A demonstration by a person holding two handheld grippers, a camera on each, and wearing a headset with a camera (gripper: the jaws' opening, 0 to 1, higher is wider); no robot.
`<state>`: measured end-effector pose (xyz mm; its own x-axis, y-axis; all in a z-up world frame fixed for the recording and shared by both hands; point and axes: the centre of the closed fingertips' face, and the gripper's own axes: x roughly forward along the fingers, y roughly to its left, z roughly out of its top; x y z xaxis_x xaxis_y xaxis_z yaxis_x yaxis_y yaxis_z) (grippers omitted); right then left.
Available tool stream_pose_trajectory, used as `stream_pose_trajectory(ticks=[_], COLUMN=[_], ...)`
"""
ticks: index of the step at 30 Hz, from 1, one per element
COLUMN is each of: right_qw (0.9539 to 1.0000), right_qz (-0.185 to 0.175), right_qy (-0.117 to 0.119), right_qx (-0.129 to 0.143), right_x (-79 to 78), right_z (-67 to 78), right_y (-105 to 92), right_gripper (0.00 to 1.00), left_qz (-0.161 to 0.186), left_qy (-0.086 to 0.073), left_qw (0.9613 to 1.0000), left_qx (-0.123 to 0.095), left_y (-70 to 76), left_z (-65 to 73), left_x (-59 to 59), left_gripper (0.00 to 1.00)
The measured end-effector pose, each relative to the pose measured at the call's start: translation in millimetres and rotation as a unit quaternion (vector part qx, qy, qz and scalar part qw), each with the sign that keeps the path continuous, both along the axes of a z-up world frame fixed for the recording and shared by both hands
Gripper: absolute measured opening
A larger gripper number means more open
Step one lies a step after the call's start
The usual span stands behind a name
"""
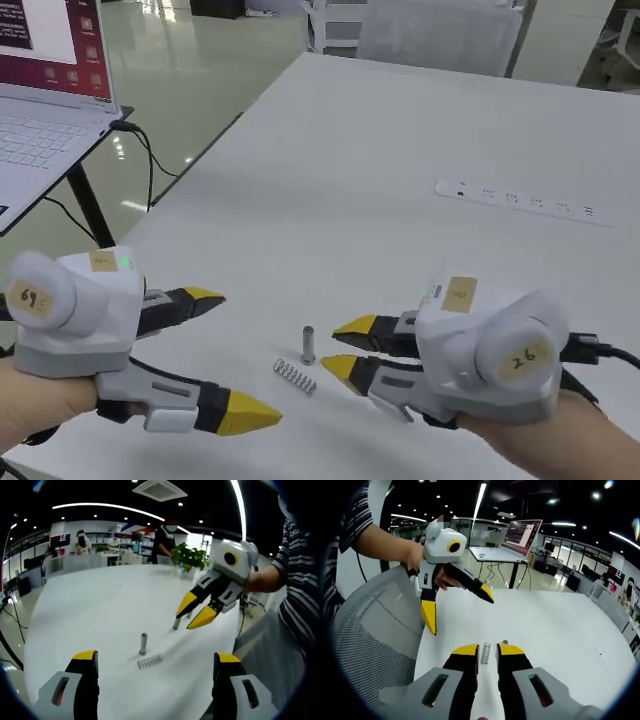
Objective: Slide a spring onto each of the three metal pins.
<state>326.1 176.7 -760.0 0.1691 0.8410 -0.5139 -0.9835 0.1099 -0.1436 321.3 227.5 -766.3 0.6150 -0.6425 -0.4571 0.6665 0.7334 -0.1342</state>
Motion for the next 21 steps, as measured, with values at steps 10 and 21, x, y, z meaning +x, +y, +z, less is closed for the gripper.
stream_pose_trajectory(ticks=[10, 21], right_qw=[0.9989, 0.9967], right_qz=[-0.018, -0.034], right_qy=[0.035, 0.050], right_qx=[-0.026, -0.055], right_x=[4.6, 10.7], right_z=[-35.9, -67.2], right_y=[12.4, 18.5], right_gripper=[0.12, 0.11], left_qz=[-0.015, -0.023], left_qy=[0.008, 0.017], left_qw=[0.9999, 0.9996], left_qx=[0.002, 0.005], left_y=[-2.0, -3.0], left_z=[-4.7, -9.9], left_x=[-6.3, -10.8], left_gripper=[0.91, 0.90])
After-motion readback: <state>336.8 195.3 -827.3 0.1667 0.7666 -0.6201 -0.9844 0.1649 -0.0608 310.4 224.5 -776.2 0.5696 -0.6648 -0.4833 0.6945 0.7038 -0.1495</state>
